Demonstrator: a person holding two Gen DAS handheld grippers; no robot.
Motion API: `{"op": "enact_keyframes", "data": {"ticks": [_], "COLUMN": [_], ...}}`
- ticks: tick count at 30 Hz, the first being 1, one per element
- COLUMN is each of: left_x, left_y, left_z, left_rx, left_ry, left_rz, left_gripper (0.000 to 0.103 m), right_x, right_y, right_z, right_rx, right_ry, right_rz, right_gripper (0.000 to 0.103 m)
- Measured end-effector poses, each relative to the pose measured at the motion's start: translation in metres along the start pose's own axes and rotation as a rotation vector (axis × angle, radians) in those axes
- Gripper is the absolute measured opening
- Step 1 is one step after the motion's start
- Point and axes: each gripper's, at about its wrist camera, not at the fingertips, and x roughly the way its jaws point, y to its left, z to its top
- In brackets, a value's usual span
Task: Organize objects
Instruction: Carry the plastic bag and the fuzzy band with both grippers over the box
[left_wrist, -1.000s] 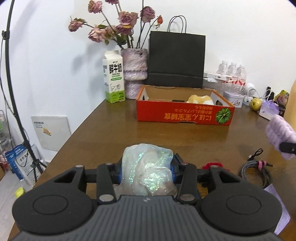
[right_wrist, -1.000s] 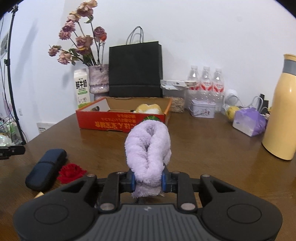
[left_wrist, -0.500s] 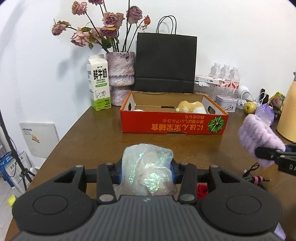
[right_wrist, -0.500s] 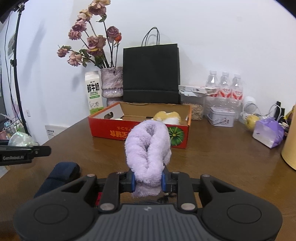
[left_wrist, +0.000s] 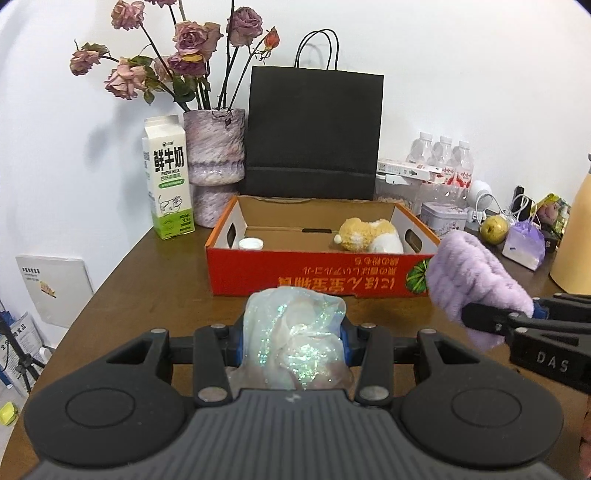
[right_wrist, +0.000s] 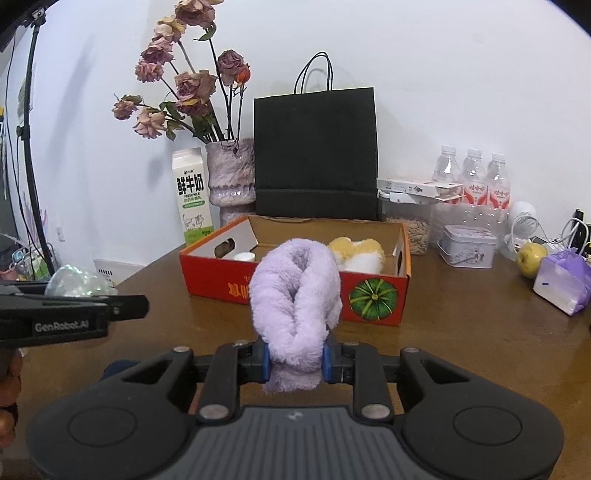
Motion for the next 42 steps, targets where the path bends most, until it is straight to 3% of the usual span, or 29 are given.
{"op": "enact_keyframes", "data": {"ticks": [17, 31, 42], "left_x": [0.068, 0.122, 0.169], "left_y": [0.009, 0.002, 0.006], "left_z": [0.051, 0.096, 0.108], "left_rx": [-0.053, -0.033, -0.059], "left_ry": [-0.046, -0.091, -0.100], "left_rz": [0.009, 0.032, 0.038], "left_gripper": [0.043, 0.043, 0.043], "right_x": [0.070, 0.122, 0.173], "right_y": [0.006, 0.006, -0.002], "right_z": [0.044, 0.081, 0.106], "right_rx": [-0.010, -0.055, -0.048], "right_ry": [-0.038, -0.059, -0.060], "right_rz": [0.042, 0.037, 0.032], "right_gripper": [0.023, 0.023, 0.023]}}
